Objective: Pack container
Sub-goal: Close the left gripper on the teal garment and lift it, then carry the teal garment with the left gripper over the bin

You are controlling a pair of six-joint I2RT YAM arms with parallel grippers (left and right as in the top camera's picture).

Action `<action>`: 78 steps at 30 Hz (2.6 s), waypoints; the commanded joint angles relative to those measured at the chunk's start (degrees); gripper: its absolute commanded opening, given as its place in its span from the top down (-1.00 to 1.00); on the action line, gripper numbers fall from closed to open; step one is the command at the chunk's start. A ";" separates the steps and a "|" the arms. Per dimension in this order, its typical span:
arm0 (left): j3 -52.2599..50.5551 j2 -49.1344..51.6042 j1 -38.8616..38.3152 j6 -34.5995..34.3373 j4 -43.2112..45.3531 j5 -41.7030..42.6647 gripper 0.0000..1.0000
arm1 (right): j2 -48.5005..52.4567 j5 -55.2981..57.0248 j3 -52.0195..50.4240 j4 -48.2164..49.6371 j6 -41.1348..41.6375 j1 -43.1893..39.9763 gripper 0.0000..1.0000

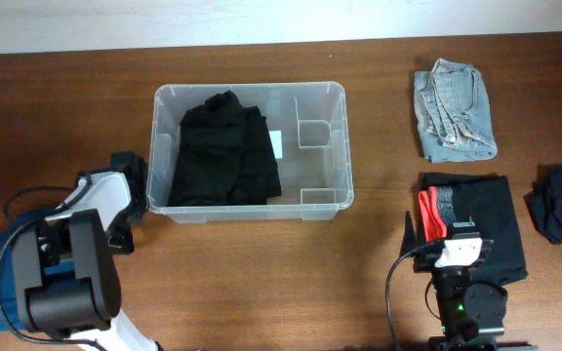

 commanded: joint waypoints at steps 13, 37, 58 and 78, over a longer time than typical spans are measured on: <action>-1.29 0.63 4.44 -7.34 1.42 -5.05 -1.00 | -0.59 0.31 -0.31 -0.33 -0.17 -0.35 -0.97; -1.29 8.31 5.22 -6.47 3.67 -3.10 -0.82 | -0.59 0.31 -0.31 -0.33 -0.17 -0.35 -0.97; -1.05 8.70 5.22 -6.51 6.82 -5.25 0.84 | -0.59 0.31 -0.31 -0.33 -0.17 -0.35 -0.97; 21.79 4.13 5.03 -10.16 0.26 12.66 0.99 | -0.59 0.31 -0.31 -0.31 -0.20 -0.35 -0.97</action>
